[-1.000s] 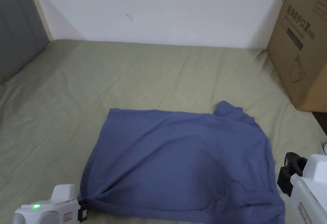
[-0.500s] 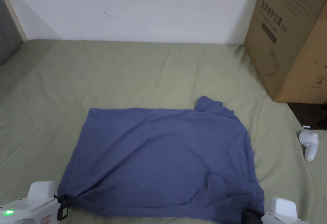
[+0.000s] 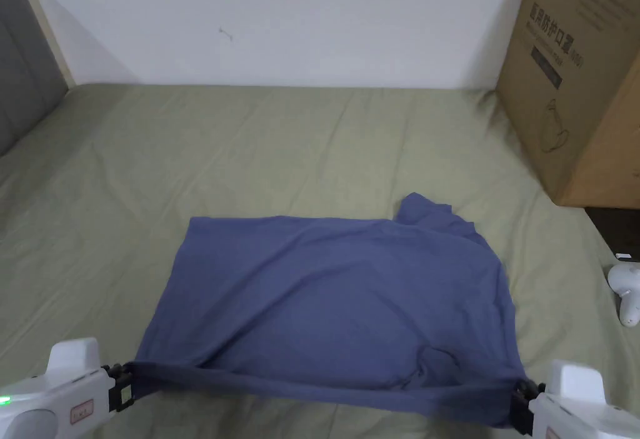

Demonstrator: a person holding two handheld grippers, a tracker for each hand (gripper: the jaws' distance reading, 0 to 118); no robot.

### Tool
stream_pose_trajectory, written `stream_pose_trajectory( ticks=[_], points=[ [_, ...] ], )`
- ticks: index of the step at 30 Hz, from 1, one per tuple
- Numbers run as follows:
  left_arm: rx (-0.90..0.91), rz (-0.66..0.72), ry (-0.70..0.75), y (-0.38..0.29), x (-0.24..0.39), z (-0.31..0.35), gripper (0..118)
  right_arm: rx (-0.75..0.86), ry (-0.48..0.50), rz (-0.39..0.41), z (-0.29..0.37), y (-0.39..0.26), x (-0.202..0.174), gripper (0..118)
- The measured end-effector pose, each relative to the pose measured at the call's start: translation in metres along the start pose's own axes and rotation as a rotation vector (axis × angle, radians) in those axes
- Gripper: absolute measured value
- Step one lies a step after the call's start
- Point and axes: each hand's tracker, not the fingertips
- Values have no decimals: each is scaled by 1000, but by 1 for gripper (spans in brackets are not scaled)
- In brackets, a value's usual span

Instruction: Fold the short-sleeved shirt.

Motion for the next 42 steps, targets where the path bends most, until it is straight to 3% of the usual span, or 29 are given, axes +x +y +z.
stream_pose_trajectory(
  ticks=[8, 15, 23, 29, 30, 32, 33, 34, 35, 36, 42],
  points=[
    [50, -46, 6, 65, 14, -35, 2, 90, 8, 30, -29, 81, -9, 0],
    [1, -97, 25, 116, 34, -97, 2, 44, -11, 27, -95, 121, -10, 0],
    [-151, -140, 57, 118, 47, -182, 2, -119, -62, -9, -191, 114, 0, 0],
    [-202, -117, 63, 109, 54, -186, 3, -205, -71, -39, -222, 94, 8, 1],
    [-203, -96, 66, 112, 55, -184, 10, -198, -72, -37, -204, 95, -5, 1],
    [-233, -26, 31, 120, 53, -174, 41, -169, -45, -34, -191, 102, -8, 11],
    [-224, 11, -18, 124, 54, -166, 63, -124, -17, -34, -180, 108, -9, 27],
    [-194, 25, -39, 125, 56, -157, 90, -91, -3, -29, -168, 113, -9, 61],
    [-130, 43, -40, 127, 59, -142, 105, -43, 10, -23, -152, 121, -13, 84],
    [-83, 43, -36, 129, 57, -141, 109, -9, 26, -15, -138, 128, -16, 96],
    [281, -25, -72, 141, 92, -15, 108, 313, 63, 50, -21, 161, -38, 98]
  ],
)
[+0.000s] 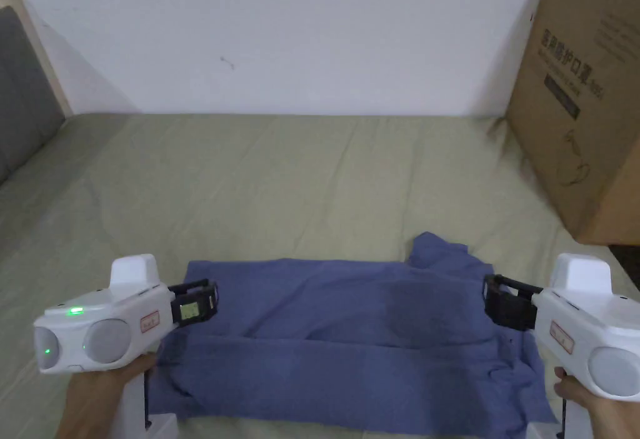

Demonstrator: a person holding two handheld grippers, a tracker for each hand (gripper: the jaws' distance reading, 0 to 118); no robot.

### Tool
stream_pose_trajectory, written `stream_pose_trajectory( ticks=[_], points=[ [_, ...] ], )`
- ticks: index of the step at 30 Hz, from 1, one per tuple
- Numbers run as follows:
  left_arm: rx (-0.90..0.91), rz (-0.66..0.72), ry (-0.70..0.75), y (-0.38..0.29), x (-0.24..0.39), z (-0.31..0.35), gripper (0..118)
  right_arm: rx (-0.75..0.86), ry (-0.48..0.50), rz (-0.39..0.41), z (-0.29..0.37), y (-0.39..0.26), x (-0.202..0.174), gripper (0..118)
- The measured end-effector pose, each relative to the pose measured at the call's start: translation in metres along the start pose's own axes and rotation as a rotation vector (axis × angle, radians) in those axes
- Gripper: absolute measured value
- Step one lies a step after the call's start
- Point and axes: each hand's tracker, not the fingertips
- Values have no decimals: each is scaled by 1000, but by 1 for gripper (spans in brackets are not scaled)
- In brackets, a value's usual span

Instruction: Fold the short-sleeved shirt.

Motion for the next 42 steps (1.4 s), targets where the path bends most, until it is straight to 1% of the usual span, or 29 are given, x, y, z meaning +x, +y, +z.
stream_pose_trajectory(
  ticks=[2, 5, 6, 9, 10, 11, 12, 13, 14, 15, 16, 19, 21, 26, 29, 32, 34, 35, 36, 37, 38, 39, 40, 42],
  points=[
    [118, -17, -8, 7, 2, 21, 106, 93, 2, 16, 33, 12, -10, 98],
    [256, -22, -8, 13, 11, 62, 104, 205, -26, 44, 77, 21, -24, 97],
    [291, -18, -7, 16, 17, 76, 100, 231, -28, 51, 90, 21, -28, 97],
    [383, -9, -3, 8, 20, 103, 81, 286, -38, 66, 117, 19, -37, 90],
    [411, -9, 2, 4, 17, 100, 71, 302, -42, 72, 123, 17, -39, 83],
    [438, -18, 9, -2, 17, 106, 59, 318, -43, 87, 130, 14, -43, 72],
    [452, -21, 25, -7, 18, 111, 37, 328, -60, 101, 133, 12, -45, 55],
    [453, -29, 22, -10, 18, 114, 6, 336, -75, 116, 135, 10, -47, 26],
    [451, -36, 27, -15, 14, 115, 2, 347, -91, 126, 138, 8, -48, 4],
    [451, -46, 4, -18, 14, 119, 0, 357, -90, 133, 141, 5, -48, 0],
    [452, -56, -6, -21, 15, 123, 0, 360, -73, 126, 140, 4, -47, 0],
    [444, -88, 0, -23, 16, 128, 0, 360, -72, 121, 142, 3, -48, 0],
    [430, -105, 3, -23, 15, 127, 0, 358, -64, 102, 141, 3, -45, 0],
    [370, -89, 1, -17, 7, 109, 0, 352, -63, 91, 135, 5, -42, 0],
    [299, -85, 2, -19, -3, 90, 0, 337, -59, 87, 129, 5, -41, 0],
    [160, -105, 7, -24, -16, 59, 0, 322, -63, 88, 122, 3, -40, 0],
    [134, -93, -2, -33, -27, 44, 0, 308, -63, 88, 117, 2, -38, 0],
    [69, -93, -12, -37, -32, 32, 1, 301, -64, 86, 114, 1, -38, 0],
    [19, -68, 2, -41, -37, 21, 4, 294, -63, 85, 112, 0, -38, 0],
    [-25, -46, 14, -45, -42, 9, 13, 287, -63, 85, 109, -1, -38, 0],
    [-83, -20, 28, -52, -45, 9, 25, 279, -62, 88, 106, -3, -37, 0],
    [-107, 15, 48, -59, -50, -1, 41, 268, -63, 93, 102, -4, -37, 0],
    [-155, 30, 69, -64, -53, -10, 62, 258, -63, 94, 100, -6, -37, 0],
    [-230, 45, 109, -78, -59, -26, 82, 238, -61, 87, 93, -9, -35, 0]
  ],
)
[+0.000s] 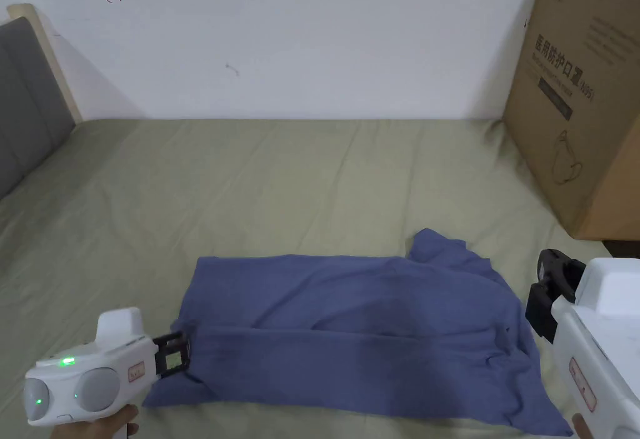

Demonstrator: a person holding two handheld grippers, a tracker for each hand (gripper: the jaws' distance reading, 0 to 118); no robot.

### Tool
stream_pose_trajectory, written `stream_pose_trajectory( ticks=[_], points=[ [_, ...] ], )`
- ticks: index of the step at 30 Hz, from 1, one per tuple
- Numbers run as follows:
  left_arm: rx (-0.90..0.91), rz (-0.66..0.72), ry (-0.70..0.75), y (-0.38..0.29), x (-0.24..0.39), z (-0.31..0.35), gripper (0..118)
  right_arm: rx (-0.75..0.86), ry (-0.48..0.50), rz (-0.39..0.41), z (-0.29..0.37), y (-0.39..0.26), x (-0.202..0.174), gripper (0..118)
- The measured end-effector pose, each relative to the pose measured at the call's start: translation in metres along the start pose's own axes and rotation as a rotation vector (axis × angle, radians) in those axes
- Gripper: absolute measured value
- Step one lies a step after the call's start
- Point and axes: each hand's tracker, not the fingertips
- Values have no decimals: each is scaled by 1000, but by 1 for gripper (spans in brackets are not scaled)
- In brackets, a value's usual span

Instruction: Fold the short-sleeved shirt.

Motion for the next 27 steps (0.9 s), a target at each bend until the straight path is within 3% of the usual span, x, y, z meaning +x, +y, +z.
stream_pose_trajectory(
  ticks=[2, 8, 9, 11, 12, 15, 16, 17, 19, 20, 22, 27],
  points=[
    [-86, 8, 18, -6, -3, -19, 99, -18, -2, -3, -5, -5, 0, 0],
    [-210, -3, 69, -23, -7, -64, 96, -83, -10, -3, -20, -22, 4, 0],
    [-220, -12, 75, -25, -7, -70, 84, -96, -14, -5, -22, -26, 6, 0],
    [-259, -38, 54, -27, -5, -75, 25, -127, -21, -7, -26, -32, 10, 0],
    [-274, -30, -1, -32, -1, -64, 14, -139, -27, -11, -27, -36, 12, 0],
    [-226, -54, -2, -32, 7, -55, 7, -215, -31, -47, -35, -50, 26, 2],
    [-215, -76, -4, -32, 8, -48, 6, -243, -33, -64, -38, -57, 30, 8],
    [-204, -85, -5, -31, 8, -44, 6, -293, -49, -69, -45, -67, 37, 23],
    [-168, -88, -16, -26, 7, -36, 6, -407, -44, -66, -58, -89, 50, 67],
    [-157, -79, -21, -21, 2, -35, 6, -452, -59, -73, -65, -104, 56, 81],
    [-142, -65, -36, -15, 0, -29, 6, -557, -72, -102, -79, -131, 65, 91],
    [-124, -61, -48, -6, -1, -27, 6, -750, -74, -176, -109, -189, 77, 93]
  ],
)
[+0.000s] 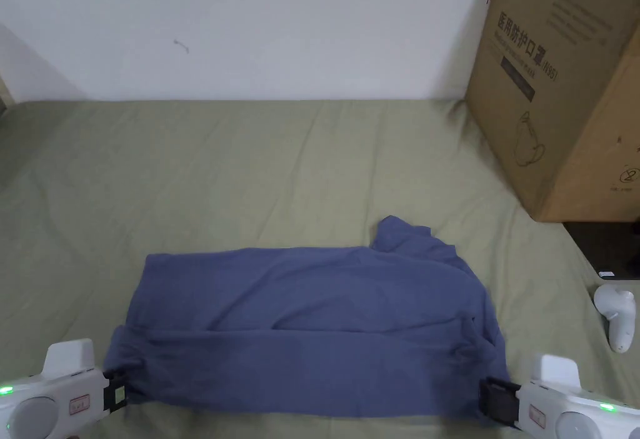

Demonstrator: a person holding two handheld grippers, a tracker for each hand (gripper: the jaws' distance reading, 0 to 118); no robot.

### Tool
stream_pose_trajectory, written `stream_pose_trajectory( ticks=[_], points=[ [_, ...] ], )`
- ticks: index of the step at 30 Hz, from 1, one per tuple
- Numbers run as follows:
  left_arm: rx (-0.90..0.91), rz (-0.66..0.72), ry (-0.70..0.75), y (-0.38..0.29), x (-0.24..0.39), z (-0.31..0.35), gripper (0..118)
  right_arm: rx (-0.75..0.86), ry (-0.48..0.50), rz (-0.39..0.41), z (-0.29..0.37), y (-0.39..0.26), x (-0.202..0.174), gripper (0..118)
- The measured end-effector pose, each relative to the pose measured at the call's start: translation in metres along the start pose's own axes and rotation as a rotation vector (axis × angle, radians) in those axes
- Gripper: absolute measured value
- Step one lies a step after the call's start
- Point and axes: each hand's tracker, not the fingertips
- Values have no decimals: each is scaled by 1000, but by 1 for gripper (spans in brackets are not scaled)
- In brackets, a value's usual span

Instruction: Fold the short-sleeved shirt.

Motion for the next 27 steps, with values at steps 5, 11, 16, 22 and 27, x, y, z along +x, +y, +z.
stream_pose_trajectory(
  ticks=[5, 11, 16, 22, 27],
  points=[
    [-11, -28, 10, 0, 0, -8, 6, -45, 28, 32, -29, -2, 3, 62],
    [-9, -4, 5, -4, -5, -2, 6, 15, 53, 112, -2, 1, -12, 8],
    [9, 10, -7, -8, -13, 19, 5, 77, 95, 35, 39, 1, 1, 8],
    [21, 25, -30, -40, -19, 59, 5, 60, 111, -7, 78, -25, 20, 8],
    [-61, 23, -15, -78, -33, 55, 5, -8, 94, -41, 70, -64, 31, 8]
  ],
)
